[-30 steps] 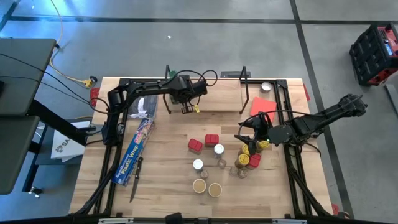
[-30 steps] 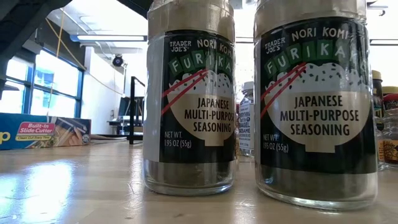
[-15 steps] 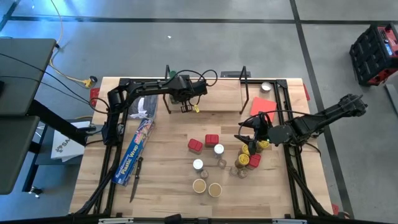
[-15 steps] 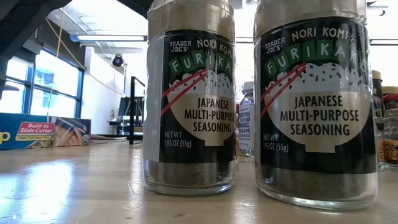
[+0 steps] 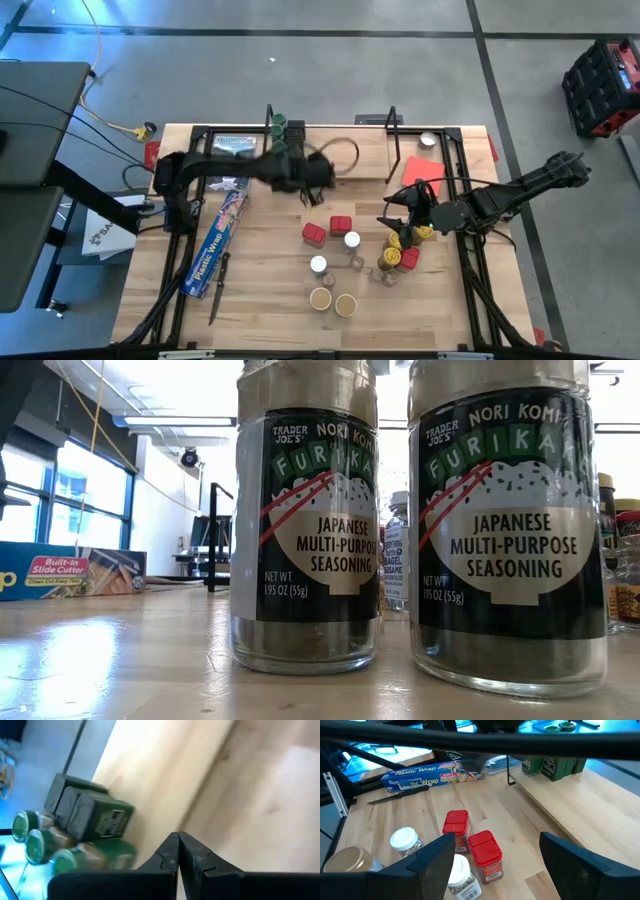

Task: Shelf spices
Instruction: Put the white seasoning bottle on the shelf to the right of the top black seasoning can

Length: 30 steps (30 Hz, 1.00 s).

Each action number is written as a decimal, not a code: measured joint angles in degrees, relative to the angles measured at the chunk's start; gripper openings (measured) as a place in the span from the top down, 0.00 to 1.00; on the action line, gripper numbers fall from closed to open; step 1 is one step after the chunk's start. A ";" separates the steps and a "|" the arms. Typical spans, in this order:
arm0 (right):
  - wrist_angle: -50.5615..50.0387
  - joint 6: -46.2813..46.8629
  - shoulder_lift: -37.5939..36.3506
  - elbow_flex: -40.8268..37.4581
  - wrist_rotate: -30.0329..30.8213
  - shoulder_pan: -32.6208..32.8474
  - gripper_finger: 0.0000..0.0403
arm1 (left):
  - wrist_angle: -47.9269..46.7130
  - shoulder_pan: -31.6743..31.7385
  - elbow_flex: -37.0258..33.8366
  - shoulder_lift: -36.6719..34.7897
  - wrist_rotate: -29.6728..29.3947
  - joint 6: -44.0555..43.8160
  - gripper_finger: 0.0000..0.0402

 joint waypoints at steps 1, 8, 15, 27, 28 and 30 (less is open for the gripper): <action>0.91 -0.09 0.31 0.00 -1.07 -0.43 0.30 | -0.01 -2.00 0.00 -0.16 -1.03 -1.51 1.00; 13.58 -9.53 8.02 0.05 -16.30 -5.51 0.30 | -0.53 -15.36 0.00 -0.14 -2.25 -13.39 1.00; 15.41 -17.82 19.81 4.81 -25.58 -7.60 0.30 | -7.50 -26.44 -0.04 -0.14 -4.33 -29.10 1.00; 1.29 -22.49 29.48 19.30 -21.48 -4.41 0.30 | -19.31 -37.86 -0.91 -0.18 -12.22 -54.28 1.00; 1.27 -22.00 29.32 18.96 -20.69 -3.54 0.30 | -19.03 -38.89 -1.85 -0.45 -12.76 -55.21 1.00; 1.27 -20.63 29.07 17.87 -20.33 -2.04 0.30 | -16.34 -40.82 -5.10 -1.08 -12.70 -55.01 1.00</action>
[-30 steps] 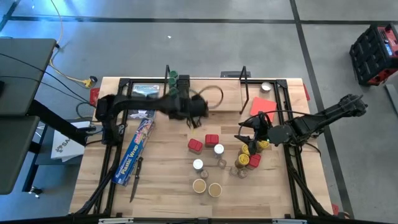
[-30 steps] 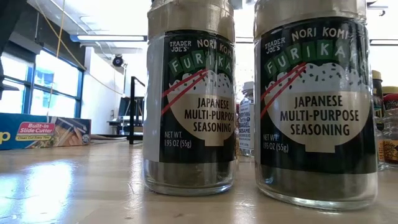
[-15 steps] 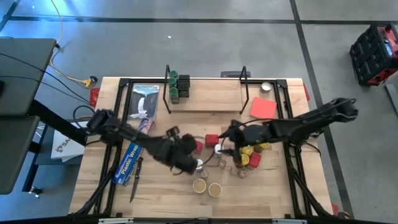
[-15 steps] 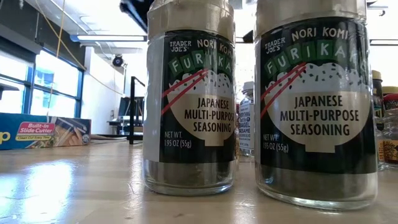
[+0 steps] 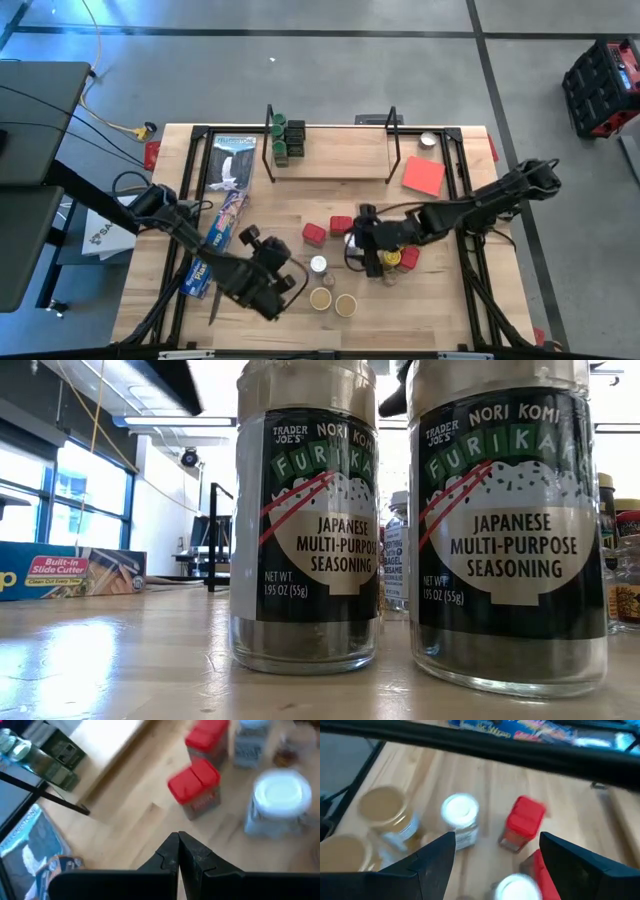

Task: Shelf spices
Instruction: Put the white seasoning bottle on the shelf to the right of the top black seasoning can

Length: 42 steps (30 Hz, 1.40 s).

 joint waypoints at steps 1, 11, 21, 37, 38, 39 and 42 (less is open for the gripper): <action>0.21 0.86 -0.03 -0.36 0.02 0.57 0.30 | 2.64 -1.03 -2.26 -0.73 0.19 0.58 1.00; 0.63 1.32 -0.97 -1.28 3.04 3.23 0.30 | 48.17 -4.62 -31.93 -11.48 -9.94 3.95 1.00; -8.39 2.13 -8.46 -1.28 4.94 -1.97 0.30 | 88.81 4.65 -44.24 -12.24 -3.17 32.95 1.00; -24.18 13.53 -11.50 -2.92 7.94 5.09 0.30 | 108.06 14.06 -43.96 -12.24 11.52 45.87 1.00; -24.48 14.22 -11.61 -2.92 8.31 5.94 0.30 | 108.07 14.08 -43.96 -12.24 11.51 45.87 1.00; -24.56 14.36 -11.61 -2.92 9.13 6.64 0.30 | 108.13 14.17 -43.96 -12.24 11.35 45.89 1.00; -24.74 14.36 -11.66 -2.92 10.98 8.51 0.30 | 108.15 14.75 -43.96 -12.24 10.28 46.73 1.00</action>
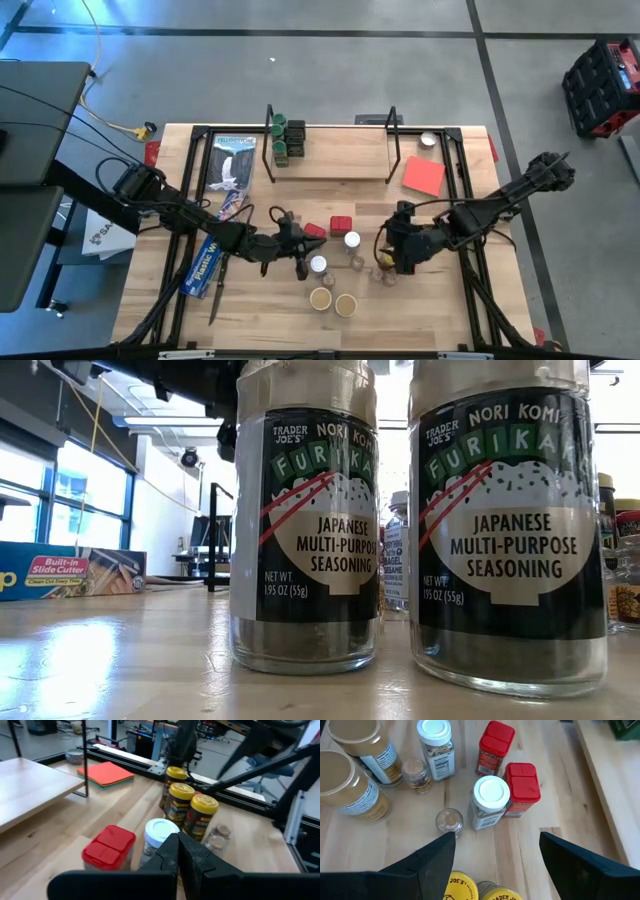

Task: Shelf spices
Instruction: Put the white seasoning bottle on the shelf to the right of the top black seasoning can

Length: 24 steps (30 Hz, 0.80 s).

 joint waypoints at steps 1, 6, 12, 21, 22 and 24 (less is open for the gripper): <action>0.00 -0.01 0.00 0.00 1.07 0.41 0.30 | 0.06 0.40 0.00 0.00 -0.05 0.00 1.00; 0.22 -1.11 0.00 0.00 8.05 1.03 0.30 | -0.45 1.79 0.00 0.00 -0.20 -2.17 1.00; 7.41 -6.76 0.00 0.00 8.24 0.82 0.30 | -0.46 1.52 0.00 0.00 -0.24 -2.75 0.99; 20.56 -15.00 2.34 0.07 -5.08 -1.55 0.30 | -0.51 0.17 0.00 0.00 -1.54 -4.03 0.92; 21.24 -15.30 3.15 0.07 -5.46 -1.92 0.30 | -0.58 0.04 0.00 0.00 -1.96 -4.03 0.92; 21.27 -15.85 4.89 0.07 -6.16 -2.59 0.30 | -0.59 0.03 0.00 0.00 -2.94 -4.07 0.90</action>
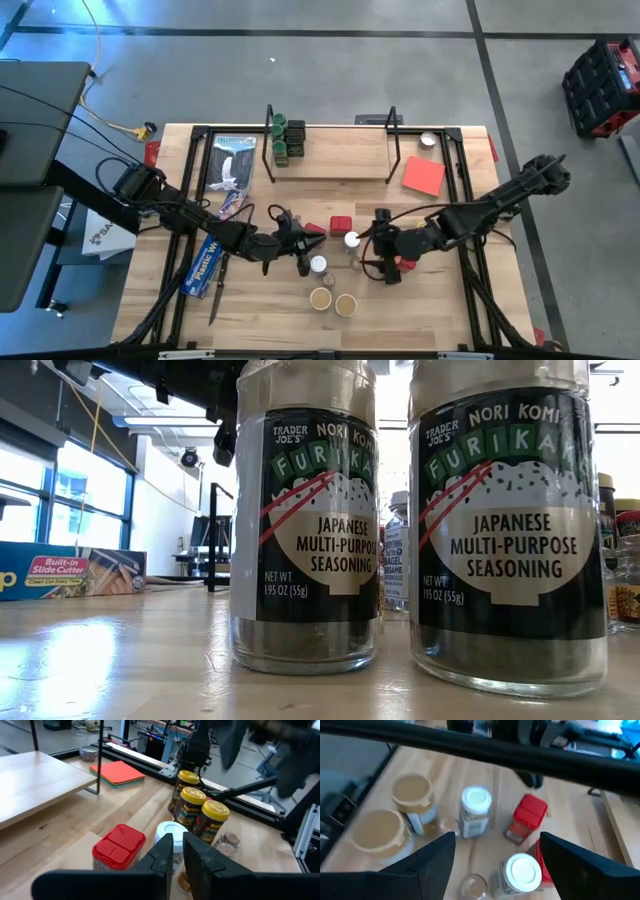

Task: Shelf spices
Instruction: Put the white seasoning bottle on the shelf to the right of the top black seasoning can

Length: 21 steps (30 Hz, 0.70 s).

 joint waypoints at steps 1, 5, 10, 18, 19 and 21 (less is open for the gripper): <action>-0.62 -0.34 0.80 0.00 -0.46 -0.36 0.30 | 0.06 0.00 0.00 0.00 -0.16 0.00 0.89; -4.91 -0.89 2.06 0.00 -2.63 -1.80 0.30 | -0.36 -0.04 0.00 0.00 0.12 -1.17 0.85; -5.07 1.43 1.98 -1.03 -3.26 -5.05 0.30 | -1.61 -0.23 0.00 0.00 -0.06 -1.40 0.81; 11.01 15.47 1.99 -10.00 0.35 -7.27 0.30 | -2.72 -0.22 0.00 0.00 -0.13 -1.53 0.78; 11.49 17.49 2.02 -10.39 0.93 -7.35 0.30 | -2.70 -0.23 0.00 0.00 -0.13 -1.50 0.78; 12.41 20.23 2.62 -10.45 1.16 -7.27 0.30 | -2.68 -0.24 0.00 0.00 -0.16 -1.51 0.78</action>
